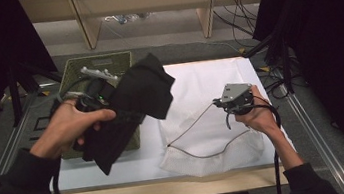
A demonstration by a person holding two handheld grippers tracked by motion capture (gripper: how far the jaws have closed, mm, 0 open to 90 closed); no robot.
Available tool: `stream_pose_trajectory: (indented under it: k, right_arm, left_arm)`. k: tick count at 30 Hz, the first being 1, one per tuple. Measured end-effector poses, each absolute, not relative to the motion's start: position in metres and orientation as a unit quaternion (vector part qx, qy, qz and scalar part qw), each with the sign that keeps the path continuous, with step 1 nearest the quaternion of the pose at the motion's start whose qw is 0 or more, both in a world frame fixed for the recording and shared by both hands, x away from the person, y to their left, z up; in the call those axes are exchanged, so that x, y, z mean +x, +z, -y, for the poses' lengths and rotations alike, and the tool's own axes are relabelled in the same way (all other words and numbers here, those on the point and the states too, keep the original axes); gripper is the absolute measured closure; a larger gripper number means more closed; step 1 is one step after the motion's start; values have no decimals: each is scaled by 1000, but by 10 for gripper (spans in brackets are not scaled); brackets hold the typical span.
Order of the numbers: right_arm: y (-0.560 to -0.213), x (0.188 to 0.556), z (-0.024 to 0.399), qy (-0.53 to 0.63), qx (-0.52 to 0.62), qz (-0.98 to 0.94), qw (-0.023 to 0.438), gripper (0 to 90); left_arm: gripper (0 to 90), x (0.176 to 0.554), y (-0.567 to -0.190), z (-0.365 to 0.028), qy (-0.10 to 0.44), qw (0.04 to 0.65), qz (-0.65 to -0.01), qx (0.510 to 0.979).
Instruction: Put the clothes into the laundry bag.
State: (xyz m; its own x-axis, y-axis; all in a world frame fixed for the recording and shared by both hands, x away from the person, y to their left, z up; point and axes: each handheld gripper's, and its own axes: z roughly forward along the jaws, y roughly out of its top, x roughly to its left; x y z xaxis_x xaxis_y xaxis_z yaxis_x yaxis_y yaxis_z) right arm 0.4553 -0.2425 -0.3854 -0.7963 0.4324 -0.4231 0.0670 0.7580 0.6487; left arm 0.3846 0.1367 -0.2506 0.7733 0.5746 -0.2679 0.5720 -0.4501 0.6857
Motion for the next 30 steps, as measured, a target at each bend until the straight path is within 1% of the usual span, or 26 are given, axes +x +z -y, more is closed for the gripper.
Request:
stream_pose_trajectory:
  k: [2, 3, 4, 6, 7, 9, 10, 11, 12, 13, 16, 18, 24, 26, 28, 30]
  right_arm:
    - [-385, 455, 243, 321, 144, -892, 284, 891]
    - [-384, 456, 244, 324, 144, -891, 285, 891]
    - [-384, 455, 245, 325, 149, -889, 285, 891]
    - [-384, 456, 245, 323, 145, -890, 288, 890]
    - [-384, 456, 245, 322, 144, -890, 290, 891]
    - [-385, 455, 243, 322, 150, -891, 282, 891]
    - [-385, 455, 243, 322, 149, -890, 285, 891]
    - [-384, 455, 243, 321, 148, -891, 286, 890]
    - [-384, 455, 243, 320, 144, -890, 290, 891]
    - [-384, 455, 243, 320, 144, -890, 290, 891]
    - [-383, 455, 244, 321, 145, -893, 280, 891]
    - [-383, 455, 244, 323, 142, -890, 289, 891]
    - [-380, 453, 242, 327, 140, -888, 292, 890]
    - [-380, 453, 242, 327, 138, -888, 291, 890]
    - [-379, 453, 242, 328, 136, -888, 292, 890]
    - [-379, 452, 242, 327, 138, -888, 291, 890]
  left_arm:
    - [519, 377, -261, -125, -38, 414, -323, 850]
    - [518, 370, -273, -113, -61, 408, -309, 857]
    - [518, 370, -273, -113, -61, 408, -309, 857]
    - [517, 365, -286, -102, -73, 401, -303, 862]
    - [517, 363, -300, -92, -92, 396, -296, 865]
    - [517, 362, -307, -87, -98, 393, -292, 866]
    - [517, 362, -315, -83, -104, 393, -289, 867]
    - [517, 363, -331, -77, -125, 388, -283, 868]
    - [517, 363, -331, -77, -125, 388, -283, 868]
    - [517, 363, -339, -73, -133, 384, -281, 869]
    - [517, 364, -356, -64, -143, 371, -276, 875]
    - [517, 365, -364, -59, -151, 371, -275, 874]
    - [516, 367, -375, -44, -165, 380, -264, 871]
    - [514, 367, -381, -36, -182, 389, -263, 864]
    - [514, 367, -384, -33, -188, 396, -265, 859]
    - [514, 368, -390, -26, -198, 391, -258, 861]
